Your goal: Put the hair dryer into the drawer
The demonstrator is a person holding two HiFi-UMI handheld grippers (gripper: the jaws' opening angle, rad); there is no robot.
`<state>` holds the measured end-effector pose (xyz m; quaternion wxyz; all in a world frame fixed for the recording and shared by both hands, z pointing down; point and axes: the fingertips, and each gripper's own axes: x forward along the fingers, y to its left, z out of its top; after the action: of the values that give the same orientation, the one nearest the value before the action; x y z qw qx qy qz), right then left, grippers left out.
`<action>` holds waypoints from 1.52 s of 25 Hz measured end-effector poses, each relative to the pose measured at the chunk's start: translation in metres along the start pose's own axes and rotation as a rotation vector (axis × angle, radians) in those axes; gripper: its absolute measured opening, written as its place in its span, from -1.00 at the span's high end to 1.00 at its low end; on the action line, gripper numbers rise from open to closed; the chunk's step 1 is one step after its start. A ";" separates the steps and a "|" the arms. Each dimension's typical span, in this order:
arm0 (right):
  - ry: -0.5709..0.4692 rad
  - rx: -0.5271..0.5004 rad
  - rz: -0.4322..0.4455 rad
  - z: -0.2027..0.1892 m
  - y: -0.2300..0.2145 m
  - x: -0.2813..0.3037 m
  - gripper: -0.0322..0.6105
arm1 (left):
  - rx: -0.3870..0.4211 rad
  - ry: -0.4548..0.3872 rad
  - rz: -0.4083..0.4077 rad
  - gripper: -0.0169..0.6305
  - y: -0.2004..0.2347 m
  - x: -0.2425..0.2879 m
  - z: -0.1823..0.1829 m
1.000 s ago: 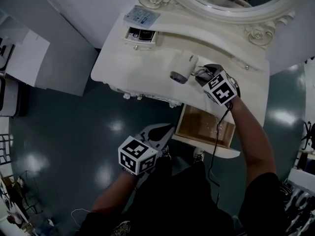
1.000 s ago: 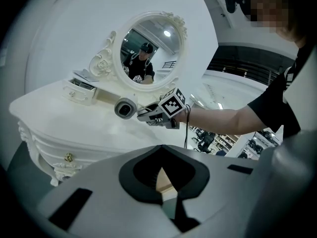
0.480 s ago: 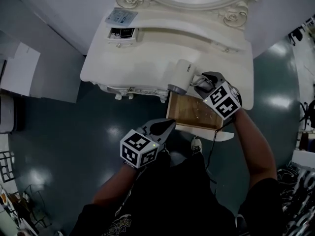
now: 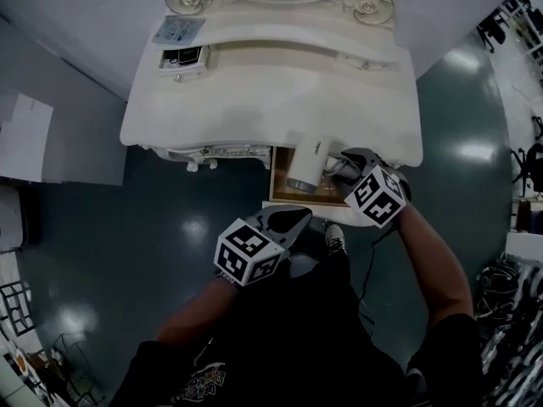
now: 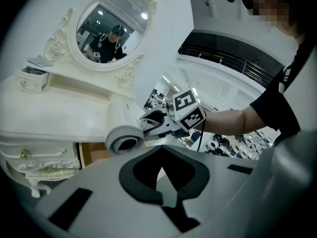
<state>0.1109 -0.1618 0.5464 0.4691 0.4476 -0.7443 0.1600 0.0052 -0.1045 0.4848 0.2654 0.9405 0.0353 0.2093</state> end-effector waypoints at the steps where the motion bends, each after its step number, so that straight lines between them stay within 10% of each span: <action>1: 0.011 -0.002 0.012 -0.006 0.004 0.003 0.16 | -0.001 0.005 -0.007 0.94 -0.001 0.003 -0.001; 15: 0.117 0.043 0.217 -0.054 0.045 0.064 0.16 | -0.051 0.040 -0.002 0.94 -0.005 0.015 -0.022; 38: 0.242 -0.006 0.234 -0.079 0.048 0.161 0.16 | -0.120 0.090 0.049 0.94 0.010 0.003 -0.064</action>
<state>0.0901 -0.1662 0.7307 0.5350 0.3338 -0.7298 0.2640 -0.0189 -0.0819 0.5402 0.3145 0.9130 0.0117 0.2597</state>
